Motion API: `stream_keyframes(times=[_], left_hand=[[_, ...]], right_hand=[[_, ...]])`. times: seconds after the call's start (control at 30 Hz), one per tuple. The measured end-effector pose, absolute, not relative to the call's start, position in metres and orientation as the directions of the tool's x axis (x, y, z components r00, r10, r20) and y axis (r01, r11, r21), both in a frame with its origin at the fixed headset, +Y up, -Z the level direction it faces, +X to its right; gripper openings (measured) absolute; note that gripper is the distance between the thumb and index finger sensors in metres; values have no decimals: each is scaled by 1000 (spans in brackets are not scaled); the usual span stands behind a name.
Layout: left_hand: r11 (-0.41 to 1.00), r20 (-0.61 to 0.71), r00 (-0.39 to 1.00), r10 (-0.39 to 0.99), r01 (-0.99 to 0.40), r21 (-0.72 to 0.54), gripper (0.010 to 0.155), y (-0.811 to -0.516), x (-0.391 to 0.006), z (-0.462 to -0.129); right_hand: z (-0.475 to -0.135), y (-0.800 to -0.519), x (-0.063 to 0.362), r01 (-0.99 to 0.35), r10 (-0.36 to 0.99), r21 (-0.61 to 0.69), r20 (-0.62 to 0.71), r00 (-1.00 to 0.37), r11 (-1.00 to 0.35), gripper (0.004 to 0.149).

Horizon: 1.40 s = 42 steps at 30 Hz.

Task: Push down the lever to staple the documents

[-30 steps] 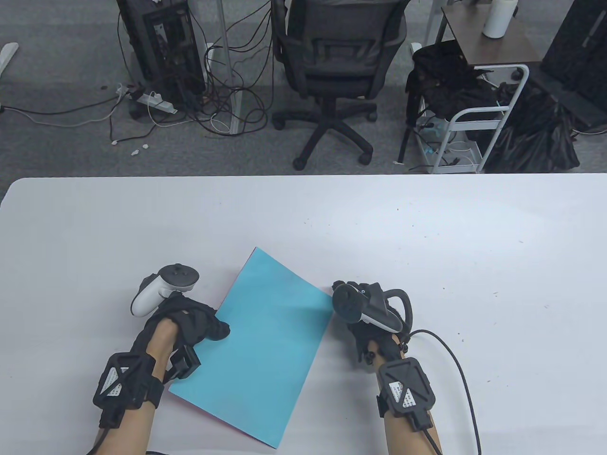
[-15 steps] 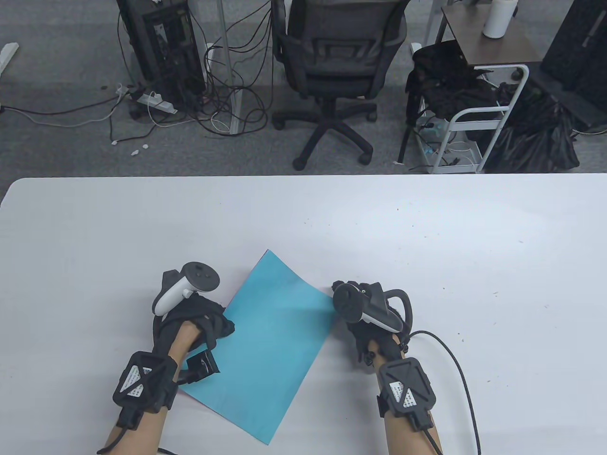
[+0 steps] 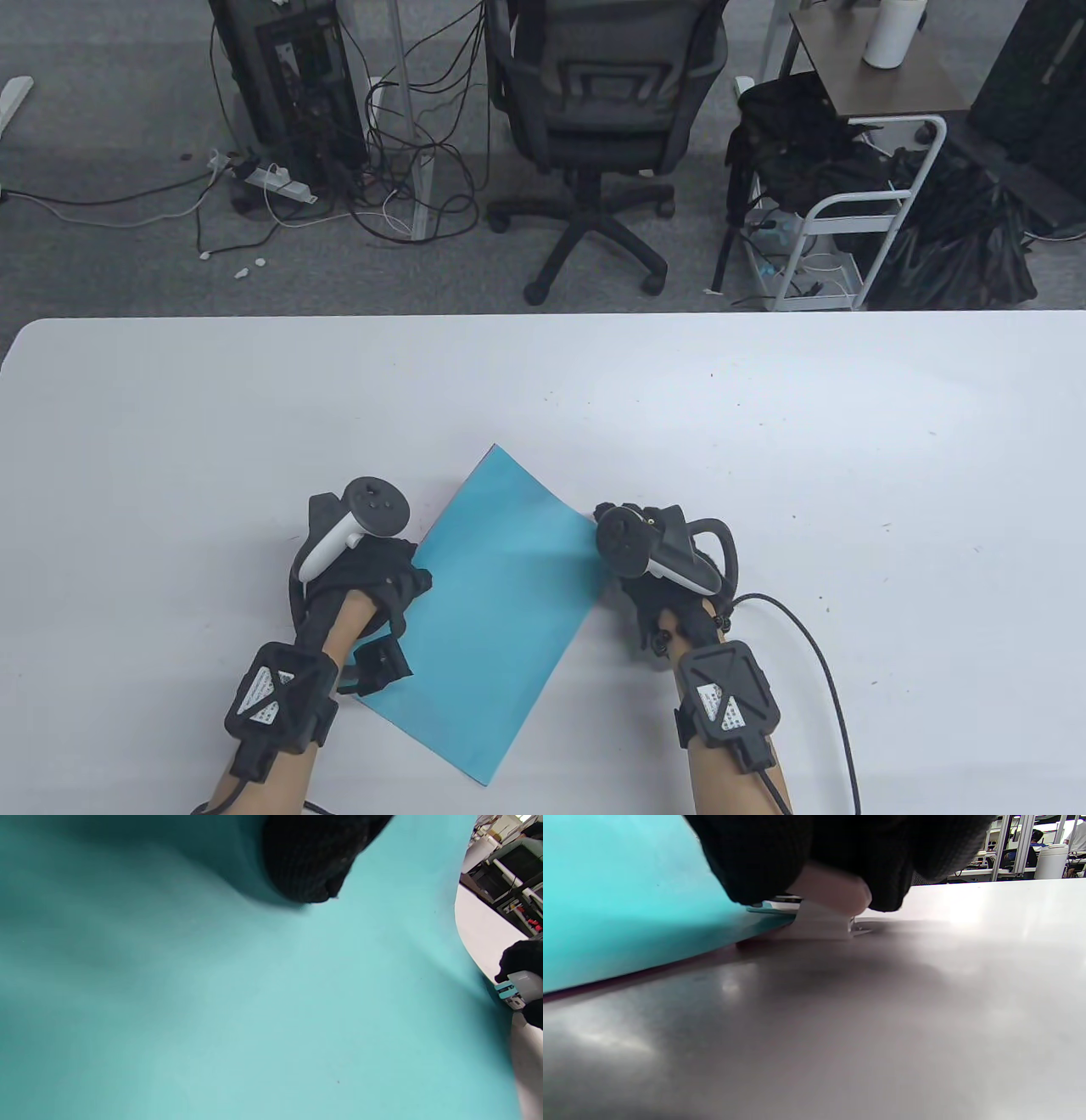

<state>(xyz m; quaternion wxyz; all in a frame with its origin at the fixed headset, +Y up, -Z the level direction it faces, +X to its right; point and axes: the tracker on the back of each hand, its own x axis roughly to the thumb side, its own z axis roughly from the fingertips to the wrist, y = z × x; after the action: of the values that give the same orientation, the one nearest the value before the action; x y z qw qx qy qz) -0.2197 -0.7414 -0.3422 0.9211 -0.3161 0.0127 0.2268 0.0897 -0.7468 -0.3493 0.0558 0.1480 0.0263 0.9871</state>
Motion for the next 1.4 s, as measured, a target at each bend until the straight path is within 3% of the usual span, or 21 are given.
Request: stream_keyframes(times=[0.5, 0.73, 0.97, 1.4], left_hand=[[742, -116, 897, 427, -421, -521, 43, -748, -222, -337], [741, -116, 900, 421, -415, -528, 43, -748, -222, -337], [746, -113, 905, 411, -405, -529, 43, -747, -221, -337], [740, -113, 905, 410, -403, -538, 43, -747, -221, -338]], right_hand=[[-349, -748, 89, -113, 135, 93, 287, -948, -989, 60], [-350, -748, 94, -197, 224, 124, 261, -939, -972, 60], [-350, -734, 101, -258, 263, 49, 240, -935, -965, 62], [-373, -721, 106, -135, 132, -23, 105, -986, -991, 76]])
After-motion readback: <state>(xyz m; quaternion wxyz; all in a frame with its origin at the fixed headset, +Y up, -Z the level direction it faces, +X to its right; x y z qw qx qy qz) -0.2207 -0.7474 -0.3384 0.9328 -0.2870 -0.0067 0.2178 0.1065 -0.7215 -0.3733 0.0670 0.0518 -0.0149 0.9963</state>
